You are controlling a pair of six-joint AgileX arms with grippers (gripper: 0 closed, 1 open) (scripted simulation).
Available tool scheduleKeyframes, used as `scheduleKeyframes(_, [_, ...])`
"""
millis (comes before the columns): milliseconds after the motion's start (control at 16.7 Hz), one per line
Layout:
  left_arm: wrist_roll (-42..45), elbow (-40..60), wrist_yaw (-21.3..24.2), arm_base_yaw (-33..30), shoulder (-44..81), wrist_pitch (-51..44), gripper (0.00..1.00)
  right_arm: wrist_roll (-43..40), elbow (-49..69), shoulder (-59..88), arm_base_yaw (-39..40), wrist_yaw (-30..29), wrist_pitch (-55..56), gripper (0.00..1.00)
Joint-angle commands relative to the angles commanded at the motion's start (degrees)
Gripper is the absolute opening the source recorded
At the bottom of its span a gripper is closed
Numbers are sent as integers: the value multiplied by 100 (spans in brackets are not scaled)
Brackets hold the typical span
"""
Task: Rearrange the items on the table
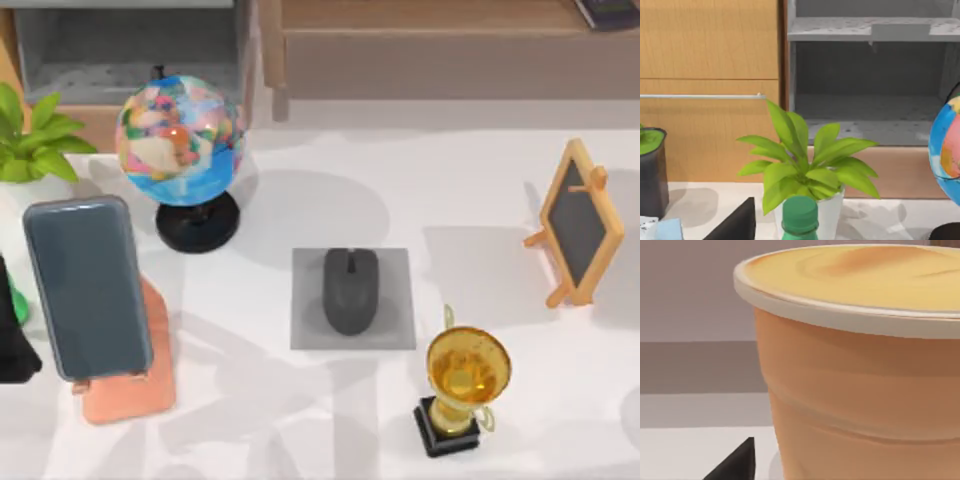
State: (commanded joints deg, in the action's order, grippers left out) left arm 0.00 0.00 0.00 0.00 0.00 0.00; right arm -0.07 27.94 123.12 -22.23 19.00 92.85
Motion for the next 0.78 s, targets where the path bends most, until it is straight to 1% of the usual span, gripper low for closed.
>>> scheduleKeyframes(240, [0,0,0,0,0,0,100,22,254,365,59,25,377,100])
scheduleKeyframes(540, [0,0,0,0,0,0,100,20,256,352,45,19,351,100])
scheduleKeyframes(780, [0,0,0,0,0,0,100,21,683,449,178,-93,31,100])
